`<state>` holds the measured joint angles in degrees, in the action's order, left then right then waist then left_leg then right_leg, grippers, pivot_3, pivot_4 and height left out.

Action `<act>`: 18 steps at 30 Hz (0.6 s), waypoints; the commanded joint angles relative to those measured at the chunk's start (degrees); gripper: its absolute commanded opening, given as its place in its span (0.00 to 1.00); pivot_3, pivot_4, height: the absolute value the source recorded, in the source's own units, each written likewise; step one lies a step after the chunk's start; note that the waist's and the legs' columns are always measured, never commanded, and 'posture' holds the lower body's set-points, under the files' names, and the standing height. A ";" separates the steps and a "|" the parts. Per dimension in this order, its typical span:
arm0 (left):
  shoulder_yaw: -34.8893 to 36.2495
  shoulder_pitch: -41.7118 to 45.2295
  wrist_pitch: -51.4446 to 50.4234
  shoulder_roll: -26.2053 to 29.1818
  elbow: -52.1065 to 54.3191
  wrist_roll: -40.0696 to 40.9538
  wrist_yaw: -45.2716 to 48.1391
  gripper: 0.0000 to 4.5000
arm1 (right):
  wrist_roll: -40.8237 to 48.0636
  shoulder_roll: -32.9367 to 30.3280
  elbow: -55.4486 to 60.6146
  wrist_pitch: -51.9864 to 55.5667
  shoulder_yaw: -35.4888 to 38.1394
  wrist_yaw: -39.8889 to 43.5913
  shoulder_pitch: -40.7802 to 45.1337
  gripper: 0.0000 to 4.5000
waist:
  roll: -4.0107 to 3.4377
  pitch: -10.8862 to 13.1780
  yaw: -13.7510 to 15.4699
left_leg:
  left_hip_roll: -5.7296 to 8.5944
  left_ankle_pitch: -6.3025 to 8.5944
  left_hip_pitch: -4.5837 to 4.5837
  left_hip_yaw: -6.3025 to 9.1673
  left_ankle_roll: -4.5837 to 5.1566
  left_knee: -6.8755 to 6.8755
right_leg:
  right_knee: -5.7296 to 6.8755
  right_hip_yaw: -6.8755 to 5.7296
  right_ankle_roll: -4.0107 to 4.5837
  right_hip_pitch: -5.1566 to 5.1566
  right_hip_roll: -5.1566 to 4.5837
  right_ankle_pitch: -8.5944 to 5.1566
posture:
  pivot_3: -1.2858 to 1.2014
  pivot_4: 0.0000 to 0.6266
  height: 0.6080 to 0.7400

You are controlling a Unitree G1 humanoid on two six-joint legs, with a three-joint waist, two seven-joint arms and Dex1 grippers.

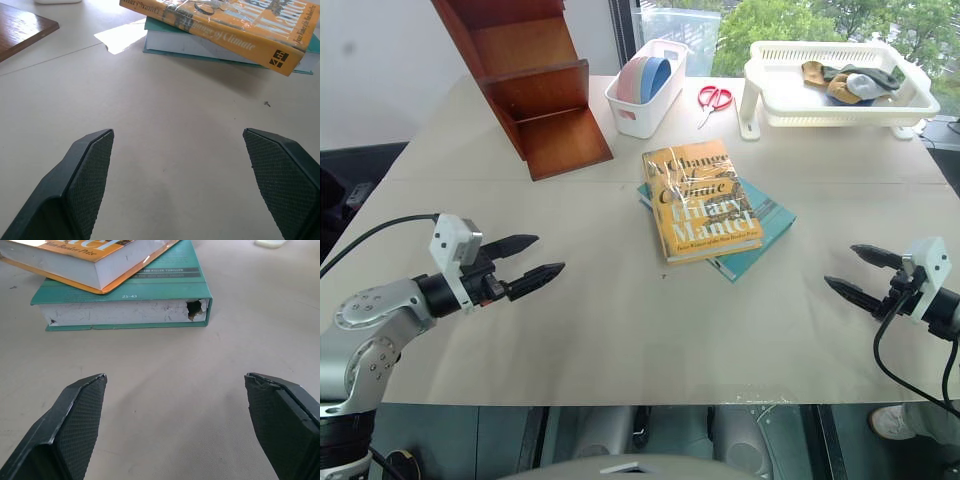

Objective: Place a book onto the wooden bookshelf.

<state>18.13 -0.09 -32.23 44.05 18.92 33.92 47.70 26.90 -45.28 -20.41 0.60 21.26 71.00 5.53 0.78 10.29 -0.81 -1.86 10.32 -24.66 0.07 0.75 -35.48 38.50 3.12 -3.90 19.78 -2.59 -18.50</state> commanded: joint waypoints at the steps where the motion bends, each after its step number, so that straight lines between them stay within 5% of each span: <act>1: 1.29 -0.56 0.98 0.43 1.41 -0.19 -0.04 0.98 | 0.14 -1.18 -0.08 -1.49 0.96 0.48 1.18 1.00 | 0.00 0.00 0.00 | 0.00 0.00 0.00 0.00 0.00 0.00 | 0.00 0.00 0.00 0.00 0.00 0.00 | 0.52 0.24 1.00; 18: 0.50 0.84 0.91 0.87 0.33 -0.78 0.15 0.98 | -0.21 -0.58 -1.98 -2.57 1.13 0.51 0.95 1.00 | 0.00 0.00 0.03 | 0.02 0.00 0.00 0.00 0.00 0.00 | 0.01 -0.01 0.00 0.00 0.00 0.00 | 0.52 0.24 1.00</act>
<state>17.82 -0.05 -32.14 44.09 18.76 33.14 47.58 25.96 -45.26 -23.54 -1.38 21.08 71.36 6.65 0.78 10.29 -0.78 -1.85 10.32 -24.66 0.09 0.75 -35.47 38.51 3.10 -3.90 19.78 -2.59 -18.50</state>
